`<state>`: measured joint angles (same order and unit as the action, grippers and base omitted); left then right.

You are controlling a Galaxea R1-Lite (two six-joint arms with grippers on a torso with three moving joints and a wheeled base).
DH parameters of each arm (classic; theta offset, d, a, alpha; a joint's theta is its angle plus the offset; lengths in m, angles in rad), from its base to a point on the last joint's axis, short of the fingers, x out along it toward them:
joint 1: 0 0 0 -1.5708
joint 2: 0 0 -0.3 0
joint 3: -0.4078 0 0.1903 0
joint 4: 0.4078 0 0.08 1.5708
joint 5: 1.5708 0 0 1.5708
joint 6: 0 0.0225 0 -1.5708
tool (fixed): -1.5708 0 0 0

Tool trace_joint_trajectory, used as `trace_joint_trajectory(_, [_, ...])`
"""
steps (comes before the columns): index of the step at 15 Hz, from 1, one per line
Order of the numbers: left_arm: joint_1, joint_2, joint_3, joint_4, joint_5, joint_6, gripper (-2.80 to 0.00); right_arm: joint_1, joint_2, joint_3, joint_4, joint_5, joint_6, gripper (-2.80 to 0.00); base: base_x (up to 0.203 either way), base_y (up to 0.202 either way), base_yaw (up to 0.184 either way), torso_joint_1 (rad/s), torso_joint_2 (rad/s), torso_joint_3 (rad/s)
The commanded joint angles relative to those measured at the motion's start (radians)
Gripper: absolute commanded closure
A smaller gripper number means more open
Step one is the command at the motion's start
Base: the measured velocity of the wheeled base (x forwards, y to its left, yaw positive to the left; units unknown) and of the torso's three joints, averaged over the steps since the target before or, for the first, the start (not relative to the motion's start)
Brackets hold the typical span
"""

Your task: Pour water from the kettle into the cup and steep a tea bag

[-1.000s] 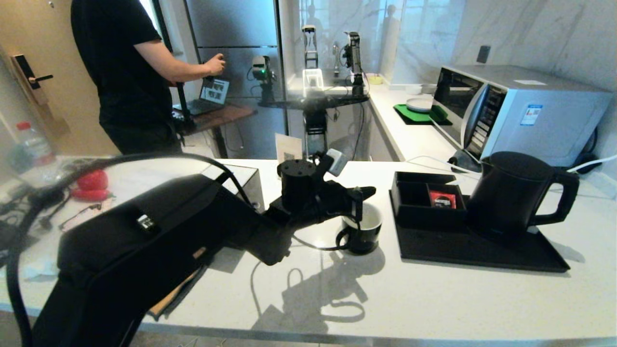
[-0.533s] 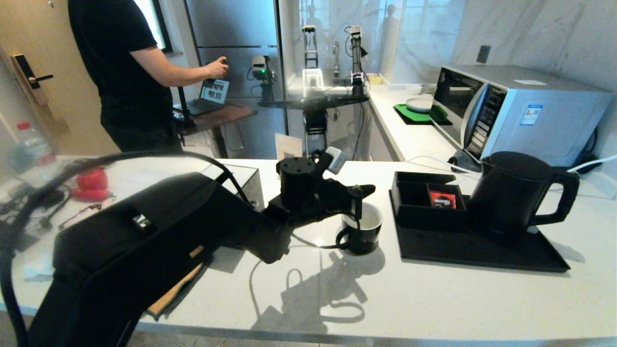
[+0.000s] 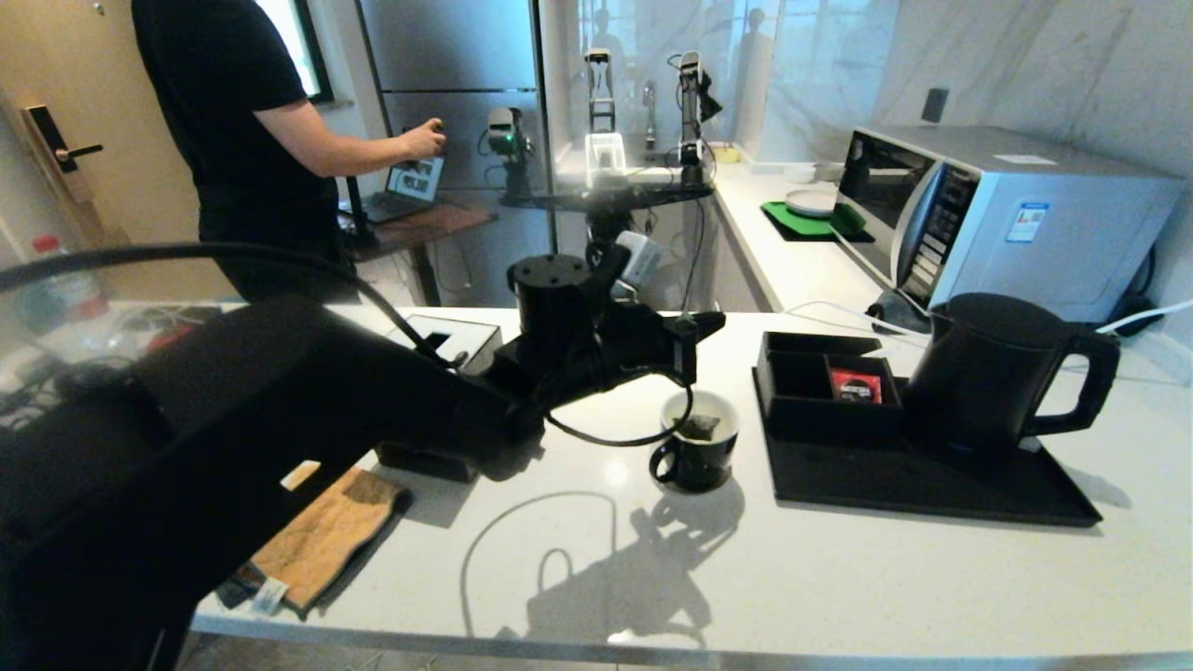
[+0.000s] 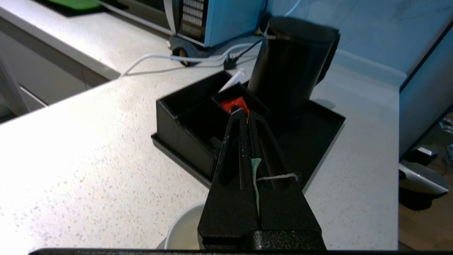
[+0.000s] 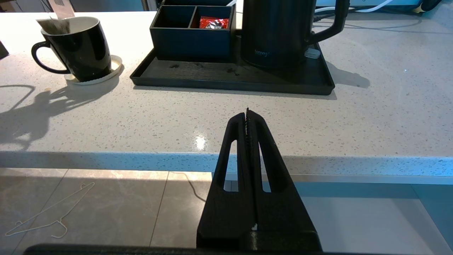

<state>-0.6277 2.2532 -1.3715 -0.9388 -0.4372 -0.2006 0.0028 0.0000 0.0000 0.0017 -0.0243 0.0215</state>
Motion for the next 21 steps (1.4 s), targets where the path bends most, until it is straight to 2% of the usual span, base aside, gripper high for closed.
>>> trace_joint_trajectory(1, [0.006, -0.06, 0.0, 0.011, -0.001, -0.001, 0.0, 0.0, 0.002, 0.0, 0.0, 0.0, 0.0, 0.0, 0.0, 0.0, 0.0, 0.0, 0.0, 0.0])
trace_joint_trajectory(9, [0.054, -0.177, 0.003, 0.093, 0.0, 0.027, 0.0, 0.0, 0.002, 0.0, 0.0, 0.0, 0.0, 0.0, 0.0, 0.0, 0.0, 0.0, 0.0, 0.0])
trace_joint_trajectory(17, [0.21, -0.251, 0.002, 0.164, 0.003, 0.027, 0.0, 0.0, 0.002, 0.0, 0.0, 0.0, 0.0, 0.0, 0.0, 0.0, 0.0, 0.0, 0.0, 0.0])
trace_joint_trajectory(21, [0.268, -0.251, 0.0, 0.18, 0.032, 0.027, 0.0, 0.0, 0.002, 0.0, 0.0, 0.0, 0.0, 0.0, 0.0, 0.0, 0.0, 0.0, 0.0, 0.0])
